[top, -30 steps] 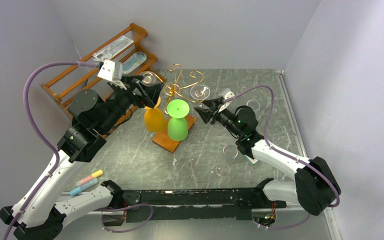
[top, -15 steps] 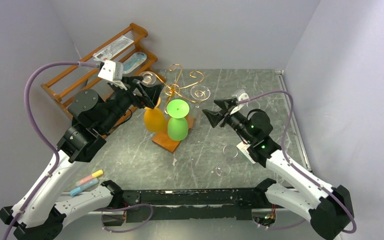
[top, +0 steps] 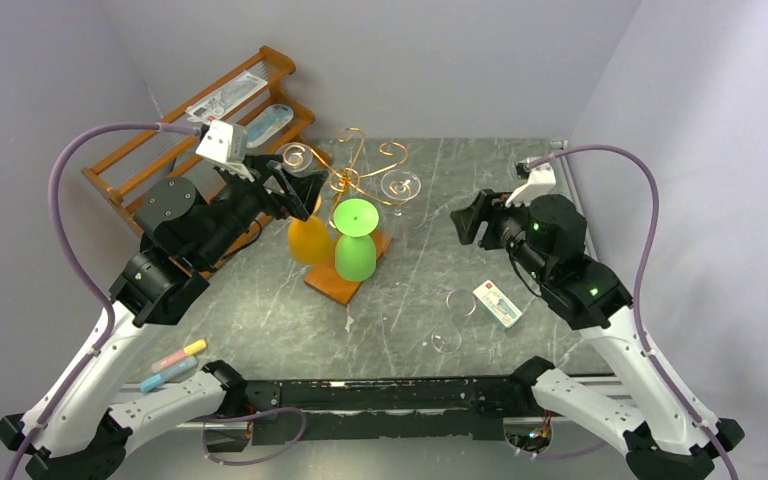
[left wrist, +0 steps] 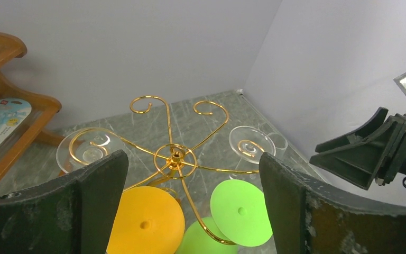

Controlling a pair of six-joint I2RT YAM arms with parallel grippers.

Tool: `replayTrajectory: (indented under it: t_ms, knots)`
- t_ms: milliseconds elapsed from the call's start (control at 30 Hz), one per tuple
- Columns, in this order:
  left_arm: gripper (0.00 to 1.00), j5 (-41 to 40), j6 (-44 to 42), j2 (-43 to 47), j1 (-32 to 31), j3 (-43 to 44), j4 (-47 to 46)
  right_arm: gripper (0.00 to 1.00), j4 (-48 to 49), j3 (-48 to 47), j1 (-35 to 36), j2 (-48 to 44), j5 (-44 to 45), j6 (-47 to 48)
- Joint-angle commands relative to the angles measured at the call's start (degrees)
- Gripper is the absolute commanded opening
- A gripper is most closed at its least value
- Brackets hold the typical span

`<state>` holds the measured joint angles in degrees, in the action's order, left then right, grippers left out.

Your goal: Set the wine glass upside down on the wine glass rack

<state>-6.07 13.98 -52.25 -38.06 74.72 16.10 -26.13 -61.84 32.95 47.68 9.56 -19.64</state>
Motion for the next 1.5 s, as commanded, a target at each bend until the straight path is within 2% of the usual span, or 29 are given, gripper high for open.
replayTrajectory:
  t_ms: [0,233,467,700,867,967,1167,1333,1467]
  knots:
    - [0.98,1.1,-1.6,0.1,0.2,1.4,1.5,0.70,-28.2,-5.0,-0.2,2.6,3.3,-7.9]
    - [0.98,4.3,-2.3,-1.7,0.2,2.0,0.7,0.69,-35.9,-2.9,-0.2,2.1,-5.7,-6.6]
    - [0.98,2.7,-0.5,-4.5,0.3,3.8,1.5,0.63,-41.0,-1.5,-0.2,0.8,-11.5,-4.4]
    - [0.98,2.7,0.9,-5.4,0.3,3.9,0.5,0.41,-41.6,0.9,-0.2,0.2,-12.0,-4.2]
    - [0.98,4.0,1.8,-5.5,0.2,4.3,0.4,0.33,-39.7,2.8,-0.2,0.4,-12.3,-4.0]
    - [0.97,5.0,3.0,-5.5,0.3,4.4,0.3,0.26,-38.8,3.3,-0.2,0.9,-11.2,-4.3]
    - [0.98,7.3,5.7,-6.0,0.2,4.3,0.1,0.01,-39.6,0.3,-0.2,1.1,-4.8,-5.0]
    - [0.94,9.5,9.7,-6.4,0.2,3.9,-1.1,0.00,-39.1,-2.7,-0.2,-0.2,0.4,-5.9]
    - [0.94,12.6,15.2,-7.8,0.2,4.3,-3.0,0.00,-35.1,-4.2,-0.2,-2.8,5.1,-5.5]
